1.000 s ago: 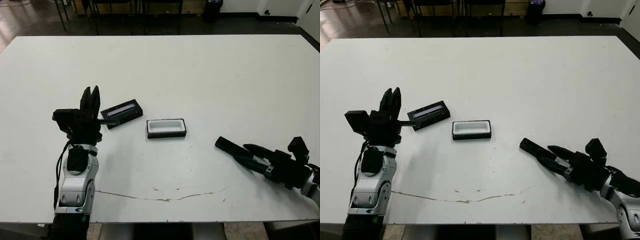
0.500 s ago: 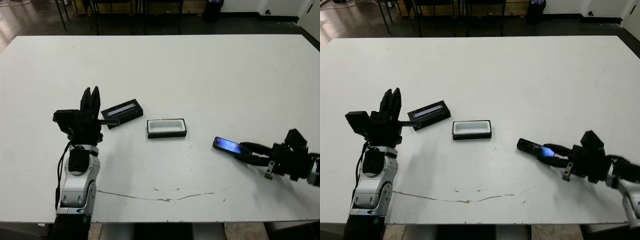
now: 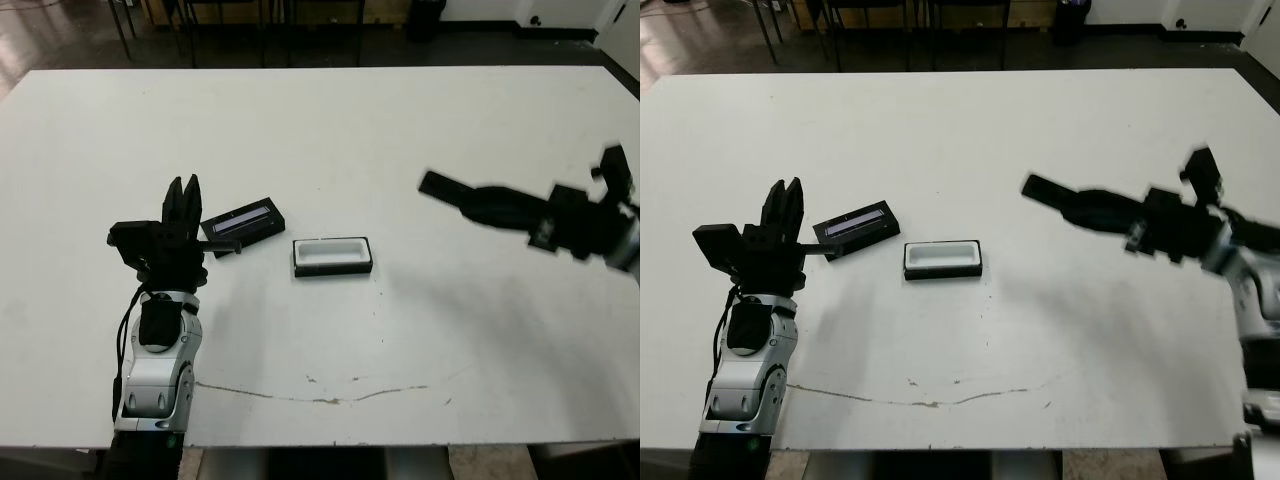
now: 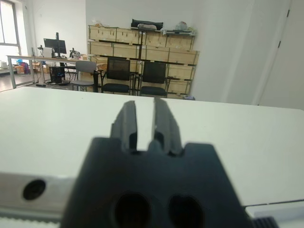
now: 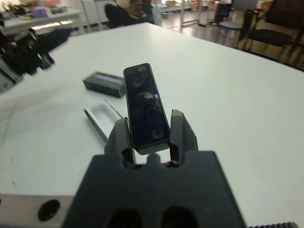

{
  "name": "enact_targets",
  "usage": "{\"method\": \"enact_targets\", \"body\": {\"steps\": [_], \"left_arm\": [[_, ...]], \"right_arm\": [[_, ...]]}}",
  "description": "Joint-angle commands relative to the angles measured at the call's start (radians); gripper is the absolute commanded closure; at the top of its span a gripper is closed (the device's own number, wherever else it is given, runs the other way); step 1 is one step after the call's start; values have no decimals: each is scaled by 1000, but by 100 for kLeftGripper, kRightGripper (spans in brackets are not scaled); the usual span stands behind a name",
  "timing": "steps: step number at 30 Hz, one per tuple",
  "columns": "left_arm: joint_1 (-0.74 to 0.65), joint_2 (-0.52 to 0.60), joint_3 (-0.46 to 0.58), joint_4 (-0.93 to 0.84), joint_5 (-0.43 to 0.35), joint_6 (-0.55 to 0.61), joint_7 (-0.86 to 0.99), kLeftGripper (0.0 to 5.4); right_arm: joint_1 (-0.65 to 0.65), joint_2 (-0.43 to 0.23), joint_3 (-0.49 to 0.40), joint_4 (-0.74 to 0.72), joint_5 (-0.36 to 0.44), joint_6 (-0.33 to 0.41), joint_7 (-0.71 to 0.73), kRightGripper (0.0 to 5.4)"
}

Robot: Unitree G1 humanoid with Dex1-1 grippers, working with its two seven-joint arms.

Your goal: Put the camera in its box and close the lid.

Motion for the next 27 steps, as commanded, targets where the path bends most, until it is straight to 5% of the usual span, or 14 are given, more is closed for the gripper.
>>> {"method": "enact_targets", "body": {"steps": [1, 9, 16, 27], "left_arm": [[13, 5, 3, 11, 6, 3, 0, 540], [5, 4, -2, 12, 16, 10, 5, 540], [-1, 4, -3, 27, 13, -12, -2, 540], [6, 1, -6, 29, 14, -18, -1, 540]], "right_arm": [[-94, 54, 80, 84, -46, 10, 61, 532], [-284, 172, 248, 341, -237, -130, 174, 533], [-320, 235, 357, 384, -378, -193, 199, 533], [-302, 241, 374, 440, -457, -259, 197, 533]]}}
